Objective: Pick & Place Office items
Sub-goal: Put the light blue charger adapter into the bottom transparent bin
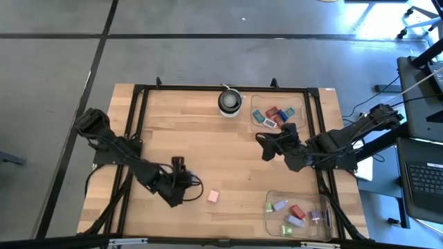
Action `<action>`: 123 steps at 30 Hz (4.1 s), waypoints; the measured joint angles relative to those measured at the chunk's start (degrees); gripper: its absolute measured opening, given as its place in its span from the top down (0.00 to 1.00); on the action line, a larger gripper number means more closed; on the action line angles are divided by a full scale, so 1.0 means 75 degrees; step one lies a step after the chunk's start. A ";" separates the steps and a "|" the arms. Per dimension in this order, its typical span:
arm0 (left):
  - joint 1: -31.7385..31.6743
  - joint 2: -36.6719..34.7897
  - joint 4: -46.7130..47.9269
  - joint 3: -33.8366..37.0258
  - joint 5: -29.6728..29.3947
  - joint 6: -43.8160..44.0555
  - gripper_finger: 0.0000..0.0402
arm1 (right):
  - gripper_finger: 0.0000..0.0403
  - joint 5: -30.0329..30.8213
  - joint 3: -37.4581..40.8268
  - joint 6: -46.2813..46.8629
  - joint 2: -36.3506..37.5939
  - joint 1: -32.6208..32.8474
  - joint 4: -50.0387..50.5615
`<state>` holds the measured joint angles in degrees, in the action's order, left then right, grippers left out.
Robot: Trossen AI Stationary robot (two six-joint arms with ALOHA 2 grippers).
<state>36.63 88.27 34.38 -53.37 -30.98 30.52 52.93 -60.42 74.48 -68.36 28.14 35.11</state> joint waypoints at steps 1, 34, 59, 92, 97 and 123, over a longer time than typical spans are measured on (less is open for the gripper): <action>-0.0093 0.0000 -0.0035 -0.0075 -0.0499 -0.0427 0.44 | 0.44 -0.0003 0.0000 0.0000 -0.0027 0.0000 -0.0003; -0.2592 0.0009 -0.9161 -0.1130 0.0857 -0.4432 0.44 | 0.44 -0.0451 0.0000 -0.0160 -0.0095 0.0009 -0.0003; -0.2769 0.0009 -0.8197 -0.1121 -0.0920 -0.4367 0.44 | 0.44 -0.0923 0.0000 -0.2621 -0.0095 0.0003 -0.1895; -0.3182 0.1265 -0.4838 -0.1118 0.0289 -0.0947 0.44 | 0.21 -0.3809 0.0006 0.0615 -0.2214 -0.1313 -0.2178; -0.3184 0.1265 -0.4968 -0.1118 0.0430 -0.0950 0.43 | 0.21 -0.3800 0.0006 0.0496 -0.2432 -0.1360 -0.2225; -0.3138 0.1259 -0.5988 -0.1115 0.0274 -0.2171 0.32 | 0.70 -0.3851 0.0006 -0.0779 -0.2546 -0.1539 -0.2695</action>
<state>13.10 97.71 -10.52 -61.73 -28.93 14.24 24.04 -60.38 68.64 -87.46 16.60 14.89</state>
